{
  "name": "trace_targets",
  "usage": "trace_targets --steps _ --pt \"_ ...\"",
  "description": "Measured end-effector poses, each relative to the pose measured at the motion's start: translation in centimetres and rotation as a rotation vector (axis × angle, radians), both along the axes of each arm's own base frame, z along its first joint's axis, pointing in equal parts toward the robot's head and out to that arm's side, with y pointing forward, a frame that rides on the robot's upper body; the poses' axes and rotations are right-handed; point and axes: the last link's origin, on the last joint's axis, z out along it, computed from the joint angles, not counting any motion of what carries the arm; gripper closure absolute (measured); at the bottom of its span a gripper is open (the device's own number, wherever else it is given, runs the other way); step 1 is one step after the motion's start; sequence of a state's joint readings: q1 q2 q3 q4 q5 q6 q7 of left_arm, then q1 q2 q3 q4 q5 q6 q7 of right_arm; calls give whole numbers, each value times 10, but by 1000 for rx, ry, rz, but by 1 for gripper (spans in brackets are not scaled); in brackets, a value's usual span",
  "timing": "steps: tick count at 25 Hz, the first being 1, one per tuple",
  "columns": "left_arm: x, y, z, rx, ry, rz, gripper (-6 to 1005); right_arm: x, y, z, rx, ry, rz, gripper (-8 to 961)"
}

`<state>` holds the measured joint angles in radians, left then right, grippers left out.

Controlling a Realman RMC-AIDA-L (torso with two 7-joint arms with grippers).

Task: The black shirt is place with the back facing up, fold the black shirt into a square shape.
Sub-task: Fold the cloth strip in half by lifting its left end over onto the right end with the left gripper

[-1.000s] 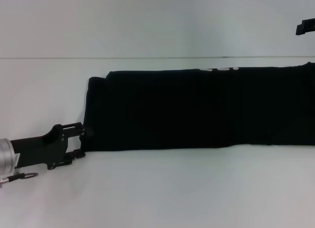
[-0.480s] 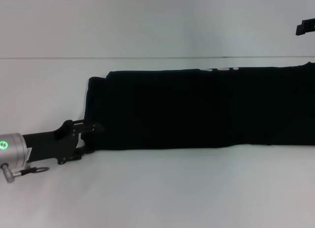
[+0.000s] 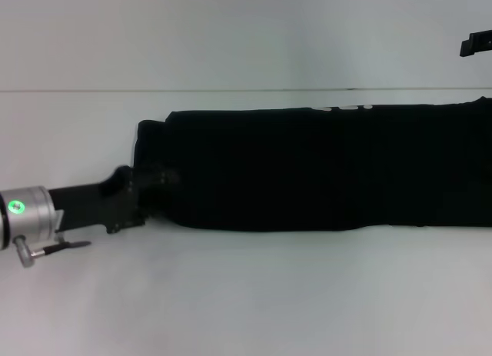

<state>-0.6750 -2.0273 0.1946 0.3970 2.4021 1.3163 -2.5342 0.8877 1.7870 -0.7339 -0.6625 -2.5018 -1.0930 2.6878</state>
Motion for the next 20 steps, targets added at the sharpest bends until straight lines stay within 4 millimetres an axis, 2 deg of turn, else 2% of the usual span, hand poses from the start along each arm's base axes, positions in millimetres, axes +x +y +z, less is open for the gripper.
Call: trace_targets --steps 4,13,20 --pt "-5 -3 9 34 -14 -5 367 1 0 0 2 0 -1 55" --pt "-19 -28 2 -82 2 32 385 2 -1 -1 -2 -1 -4 55" --pt "-21 -22 -4 -66 28 76 399 2 -1 -1 2 -2 -3 55"
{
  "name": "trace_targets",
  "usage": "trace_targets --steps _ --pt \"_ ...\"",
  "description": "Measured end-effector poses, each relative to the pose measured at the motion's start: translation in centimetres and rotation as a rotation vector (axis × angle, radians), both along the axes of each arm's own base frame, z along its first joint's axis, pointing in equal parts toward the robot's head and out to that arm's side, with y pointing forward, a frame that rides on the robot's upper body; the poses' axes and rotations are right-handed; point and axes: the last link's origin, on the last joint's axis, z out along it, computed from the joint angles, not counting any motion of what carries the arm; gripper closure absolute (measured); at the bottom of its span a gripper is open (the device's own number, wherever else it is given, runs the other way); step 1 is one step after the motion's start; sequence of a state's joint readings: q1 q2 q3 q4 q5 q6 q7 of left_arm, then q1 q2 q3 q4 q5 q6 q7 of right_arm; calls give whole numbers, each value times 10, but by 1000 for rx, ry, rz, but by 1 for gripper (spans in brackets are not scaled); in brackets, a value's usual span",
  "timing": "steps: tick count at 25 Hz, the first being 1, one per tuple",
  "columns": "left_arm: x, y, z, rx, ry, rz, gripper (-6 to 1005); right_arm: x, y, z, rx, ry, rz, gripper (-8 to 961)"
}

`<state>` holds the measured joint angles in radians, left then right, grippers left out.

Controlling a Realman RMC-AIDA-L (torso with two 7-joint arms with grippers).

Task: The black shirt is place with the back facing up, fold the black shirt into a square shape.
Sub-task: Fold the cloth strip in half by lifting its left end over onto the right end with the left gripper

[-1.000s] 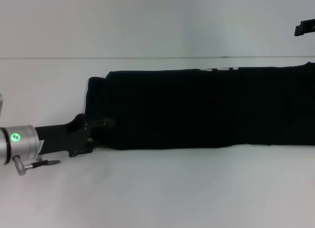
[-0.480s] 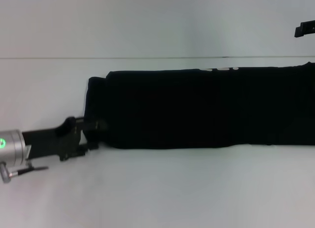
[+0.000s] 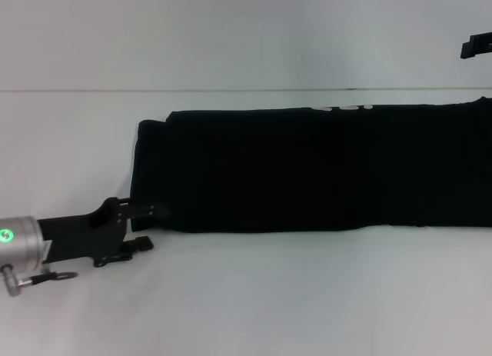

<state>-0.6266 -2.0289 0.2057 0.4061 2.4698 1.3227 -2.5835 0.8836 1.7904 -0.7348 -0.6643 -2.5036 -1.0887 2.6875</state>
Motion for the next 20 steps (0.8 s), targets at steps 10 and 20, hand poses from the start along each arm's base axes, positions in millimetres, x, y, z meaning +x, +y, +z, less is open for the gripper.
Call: trace_targets --steps 10,20 --pt "13 20 -19 29 23 16 418 0 0 -2 -3 2 -1 56" --pt "18 35 -17 152 3 41 438 1 -2 -2 -10 2 5 56"
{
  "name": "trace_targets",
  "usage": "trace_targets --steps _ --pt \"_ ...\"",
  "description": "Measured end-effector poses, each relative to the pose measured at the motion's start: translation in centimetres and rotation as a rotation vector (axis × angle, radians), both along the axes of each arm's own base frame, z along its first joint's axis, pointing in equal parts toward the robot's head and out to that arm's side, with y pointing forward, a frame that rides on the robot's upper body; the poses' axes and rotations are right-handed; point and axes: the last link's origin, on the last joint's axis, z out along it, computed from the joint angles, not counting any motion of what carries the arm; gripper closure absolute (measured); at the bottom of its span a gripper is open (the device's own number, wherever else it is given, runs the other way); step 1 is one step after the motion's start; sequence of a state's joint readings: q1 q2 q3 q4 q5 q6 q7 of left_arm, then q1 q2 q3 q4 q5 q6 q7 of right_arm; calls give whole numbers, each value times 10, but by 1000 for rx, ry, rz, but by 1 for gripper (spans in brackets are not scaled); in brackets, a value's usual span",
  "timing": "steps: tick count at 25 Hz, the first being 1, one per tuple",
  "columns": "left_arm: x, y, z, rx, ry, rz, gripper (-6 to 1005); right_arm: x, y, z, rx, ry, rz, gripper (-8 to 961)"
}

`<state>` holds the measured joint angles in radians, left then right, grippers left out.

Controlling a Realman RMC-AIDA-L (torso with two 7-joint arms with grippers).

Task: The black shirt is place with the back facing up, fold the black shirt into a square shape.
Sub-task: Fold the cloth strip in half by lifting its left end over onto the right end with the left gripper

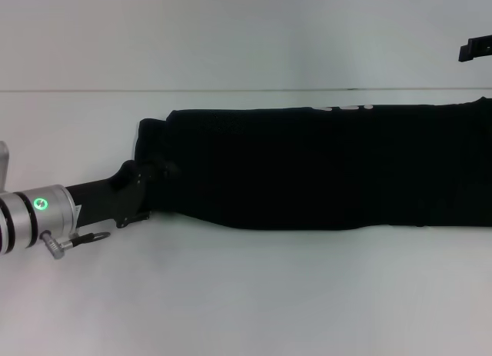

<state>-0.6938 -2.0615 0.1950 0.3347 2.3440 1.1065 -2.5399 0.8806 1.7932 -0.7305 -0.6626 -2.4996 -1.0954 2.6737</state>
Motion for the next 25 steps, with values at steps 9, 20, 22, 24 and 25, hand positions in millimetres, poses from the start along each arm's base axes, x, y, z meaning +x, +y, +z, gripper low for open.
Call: trace_targets --steps 9,20,22,24,25 --pt "-1 -1 -2 -50 90 -57 456 -1 -1 -1 -5 4 1 56" --pt "-3 -1 1 -21 168 -172 802 0 -1 -1 -8 6 -1 56" --pt "-3 -2 1 -10 178 -195 868 0 -1 -1 -9 6 -2 56" --pt "-7 -4 6 15 191 -209 907 0 -1 -1 -9 6 -3 56" --pt "-10 -6 8 21 195 -205 926 0 -2 -1 -9 6 -4 56"
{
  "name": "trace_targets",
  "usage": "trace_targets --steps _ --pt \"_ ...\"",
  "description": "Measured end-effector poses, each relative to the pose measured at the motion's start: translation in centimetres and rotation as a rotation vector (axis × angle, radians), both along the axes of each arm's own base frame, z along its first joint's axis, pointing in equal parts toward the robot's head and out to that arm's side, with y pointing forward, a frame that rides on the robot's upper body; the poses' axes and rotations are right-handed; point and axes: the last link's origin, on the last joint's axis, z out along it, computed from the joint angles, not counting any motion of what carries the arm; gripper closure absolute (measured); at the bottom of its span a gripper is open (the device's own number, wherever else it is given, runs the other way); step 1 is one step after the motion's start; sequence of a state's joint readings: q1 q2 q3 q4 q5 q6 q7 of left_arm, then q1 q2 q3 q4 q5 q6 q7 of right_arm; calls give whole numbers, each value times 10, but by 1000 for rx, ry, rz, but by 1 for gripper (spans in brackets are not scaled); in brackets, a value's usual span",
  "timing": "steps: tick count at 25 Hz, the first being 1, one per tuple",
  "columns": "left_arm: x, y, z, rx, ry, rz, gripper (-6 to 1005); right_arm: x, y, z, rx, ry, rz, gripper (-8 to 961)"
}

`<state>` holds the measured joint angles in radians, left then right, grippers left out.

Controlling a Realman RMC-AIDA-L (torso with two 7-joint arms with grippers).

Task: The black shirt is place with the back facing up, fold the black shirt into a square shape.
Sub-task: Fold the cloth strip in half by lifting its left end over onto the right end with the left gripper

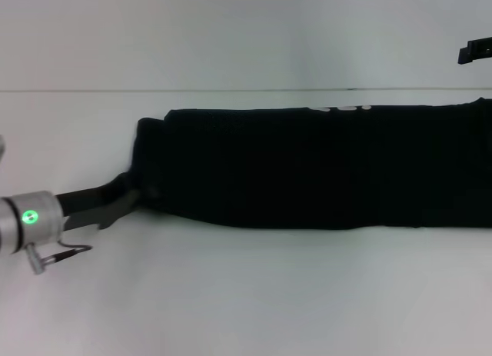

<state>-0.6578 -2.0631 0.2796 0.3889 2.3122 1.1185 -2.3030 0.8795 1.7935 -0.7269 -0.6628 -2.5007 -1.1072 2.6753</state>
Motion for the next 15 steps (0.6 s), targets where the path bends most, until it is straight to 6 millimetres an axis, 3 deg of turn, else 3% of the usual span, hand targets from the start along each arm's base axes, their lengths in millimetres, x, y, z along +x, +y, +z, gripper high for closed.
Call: trace_targets --steps 3,9,15 --pt "-13 -7 11 27 5 26 984 0 0 1 2 3 -5 57" --pt "-41 -29 42 109 -10 94 983 1 0 2 4 3 -7 57" --pt "-52 -34 57 150 3 133 984 0 0 2 2 6 -8 57"
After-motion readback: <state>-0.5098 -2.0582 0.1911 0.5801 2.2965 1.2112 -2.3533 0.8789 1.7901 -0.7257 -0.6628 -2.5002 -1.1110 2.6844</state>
